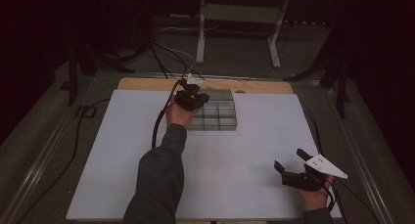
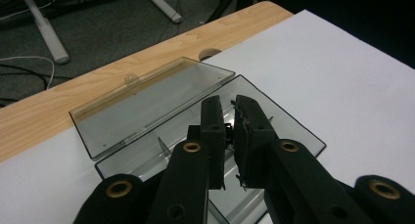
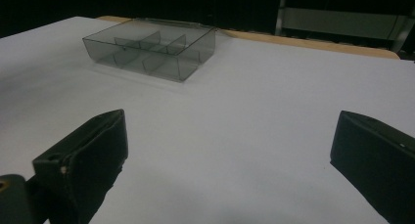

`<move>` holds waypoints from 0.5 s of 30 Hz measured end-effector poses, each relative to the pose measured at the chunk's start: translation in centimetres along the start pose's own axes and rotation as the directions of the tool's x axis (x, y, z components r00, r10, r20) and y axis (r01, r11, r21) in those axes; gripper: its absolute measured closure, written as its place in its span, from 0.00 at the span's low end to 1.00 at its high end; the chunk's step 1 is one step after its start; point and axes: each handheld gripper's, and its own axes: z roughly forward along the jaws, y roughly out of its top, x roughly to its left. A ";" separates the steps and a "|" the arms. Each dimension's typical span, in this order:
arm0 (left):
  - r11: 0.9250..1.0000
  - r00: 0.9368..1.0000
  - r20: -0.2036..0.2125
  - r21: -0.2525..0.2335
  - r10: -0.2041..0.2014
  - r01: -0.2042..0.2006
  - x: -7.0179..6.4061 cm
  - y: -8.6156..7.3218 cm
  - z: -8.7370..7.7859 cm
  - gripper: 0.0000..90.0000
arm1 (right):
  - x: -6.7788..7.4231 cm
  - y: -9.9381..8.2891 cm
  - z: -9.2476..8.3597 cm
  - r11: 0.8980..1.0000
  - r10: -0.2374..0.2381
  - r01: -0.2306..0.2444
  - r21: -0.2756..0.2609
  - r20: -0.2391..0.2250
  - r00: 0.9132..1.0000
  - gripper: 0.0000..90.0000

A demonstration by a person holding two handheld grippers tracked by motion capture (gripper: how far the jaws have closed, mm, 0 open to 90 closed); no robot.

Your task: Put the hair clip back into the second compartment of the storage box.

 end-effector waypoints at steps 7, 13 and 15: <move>1.000 1.000 -0.014 0.018 -0.007 0.008 0.2 -0.1 0.9 0.94 | -0.1 0.0 0.0 1.000 0.004 -0.004 -0.002 -0.001 1.000 0.01; 0.999 0.999 -0.032 0.031 -0.014 0.015 0.4 -0.3 1.6 0.94 | 0.0 0.0 0.1 1.000 0.001 -0.001 -0.003 -0.004 1.000 0.01; 0.999 0.999 -0.038 0.038 -0.013 0.014 0.5 -0.3 1.8 0.94 | 0.0 0.0 0.1 1.000 0.001 -0.001 -0.003 -0.004 1.000 0.01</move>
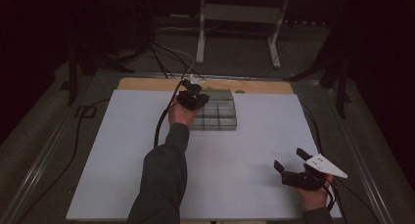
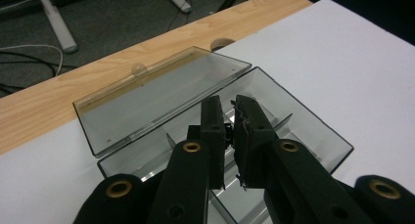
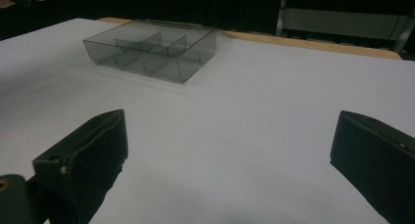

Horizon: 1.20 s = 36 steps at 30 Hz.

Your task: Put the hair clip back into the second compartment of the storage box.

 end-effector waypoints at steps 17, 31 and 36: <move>0.999 0.999 -0.034 0.019 -0.030 0.031 0.5 -0.3 1.2 0.94 | 0.0 0.1 0.1 1.000 0.008 -0.008 -0.004 -0.004 1.000 0.01; 0.998 0.998 -0.047 0.030 -0.052 0.053 0.2 -0.4 2.1 0.94 | 0.1 0.1 0.3 1.000 0.007 -0.007 -0.004 -0.009 1.000 0.01; 0.997 0.997 -0.051 0.040 -0.058 0.060 0.0 -0.5 2.5 0.94 | 0.2 0.2 0.3 1.000 0.003 -0.004 -0.007 -0.012 1.000 0.01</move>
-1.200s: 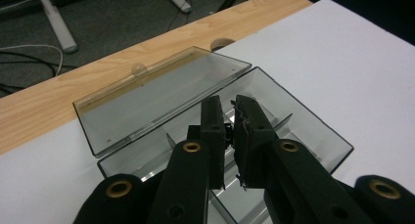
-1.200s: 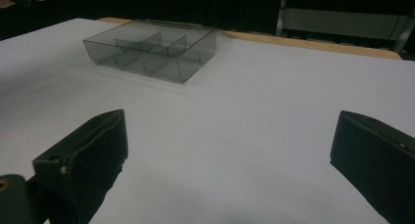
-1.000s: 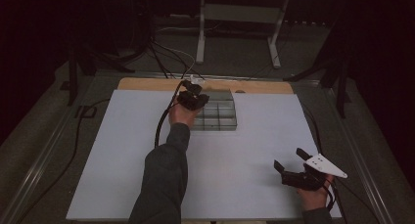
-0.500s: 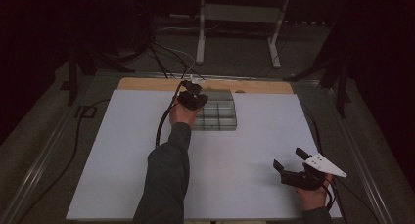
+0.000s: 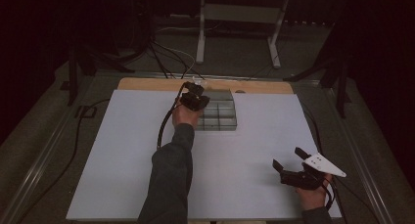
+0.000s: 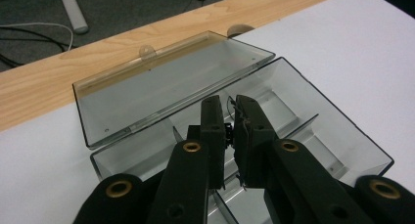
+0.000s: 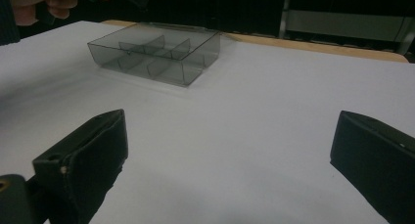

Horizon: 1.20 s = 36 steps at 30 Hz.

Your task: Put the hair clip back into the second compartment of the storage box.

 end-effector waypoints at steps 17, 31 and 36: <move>0.999 0.999 0.010 0.026 -0.037 0.037 -0.2 -0.4 1.4 0.94 | 0.0 0.1 -0.1 1.000 0.004 -0.004 -0.006 0.003 1.000 0.01; 0.995 0.996 0.021 0.045 -0.088 0.087 -0.1 -0.8 2.7 0.75 | -0.2 0.2 -0.3 1.000 0.009 -0.009 -0.016 0.006 1.000 0.01; 0.995 0.996 -0.009 0.040 -0.088 0.088 -0.2 -0.8 2.5 0.44 | -0.2 0.2 -0.3 1.000 0.009 -0.009 -0.017 0.007 1.000 0.01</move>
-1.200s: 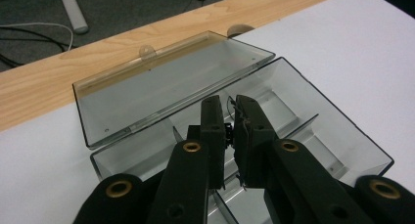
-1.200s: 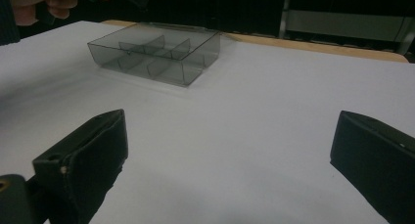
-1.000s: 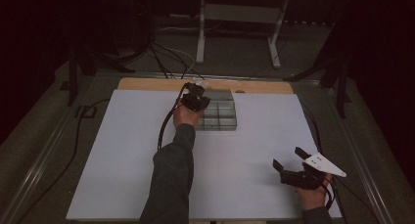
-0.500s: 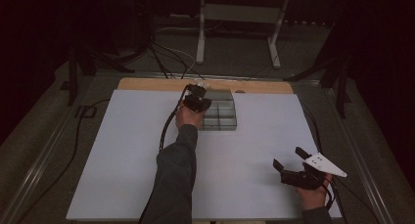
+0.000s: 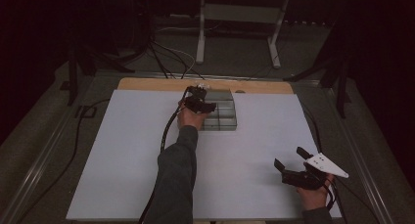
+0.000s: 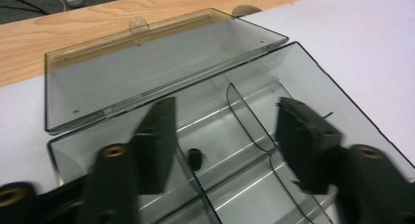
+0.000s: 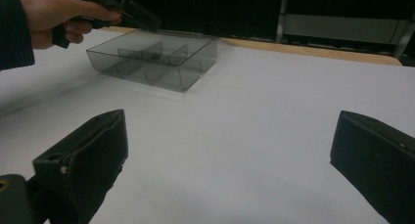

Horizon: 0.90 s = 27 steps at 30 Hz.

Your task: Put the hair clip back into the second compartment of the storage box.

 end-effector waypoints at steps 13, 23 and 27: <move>0.999 1.000 -0.012 -0.038 -0.017 0.017 0.9 0.2 -1.7 0.17 | 0.0 0.0 0.1 1.000 -0.002 0.002 0.003 0.000 1.000 0.01; 0.999 1.000 -0.016 -0.052 -0.016 0.015 2.4 -0.2 -3.5 0.09 | -0.1 0.0 0.0 1.000 0.001 -0.001 0.000 0.005 1.000 0.01; 0.998 1.000 -0.006 -0.060 -0.010 0.009 2.8 -0.4 -4.4 0.06 | 0.0 0.0 0.0 1.000 -0.002 0.002 0.001 0.005 1.000 0.01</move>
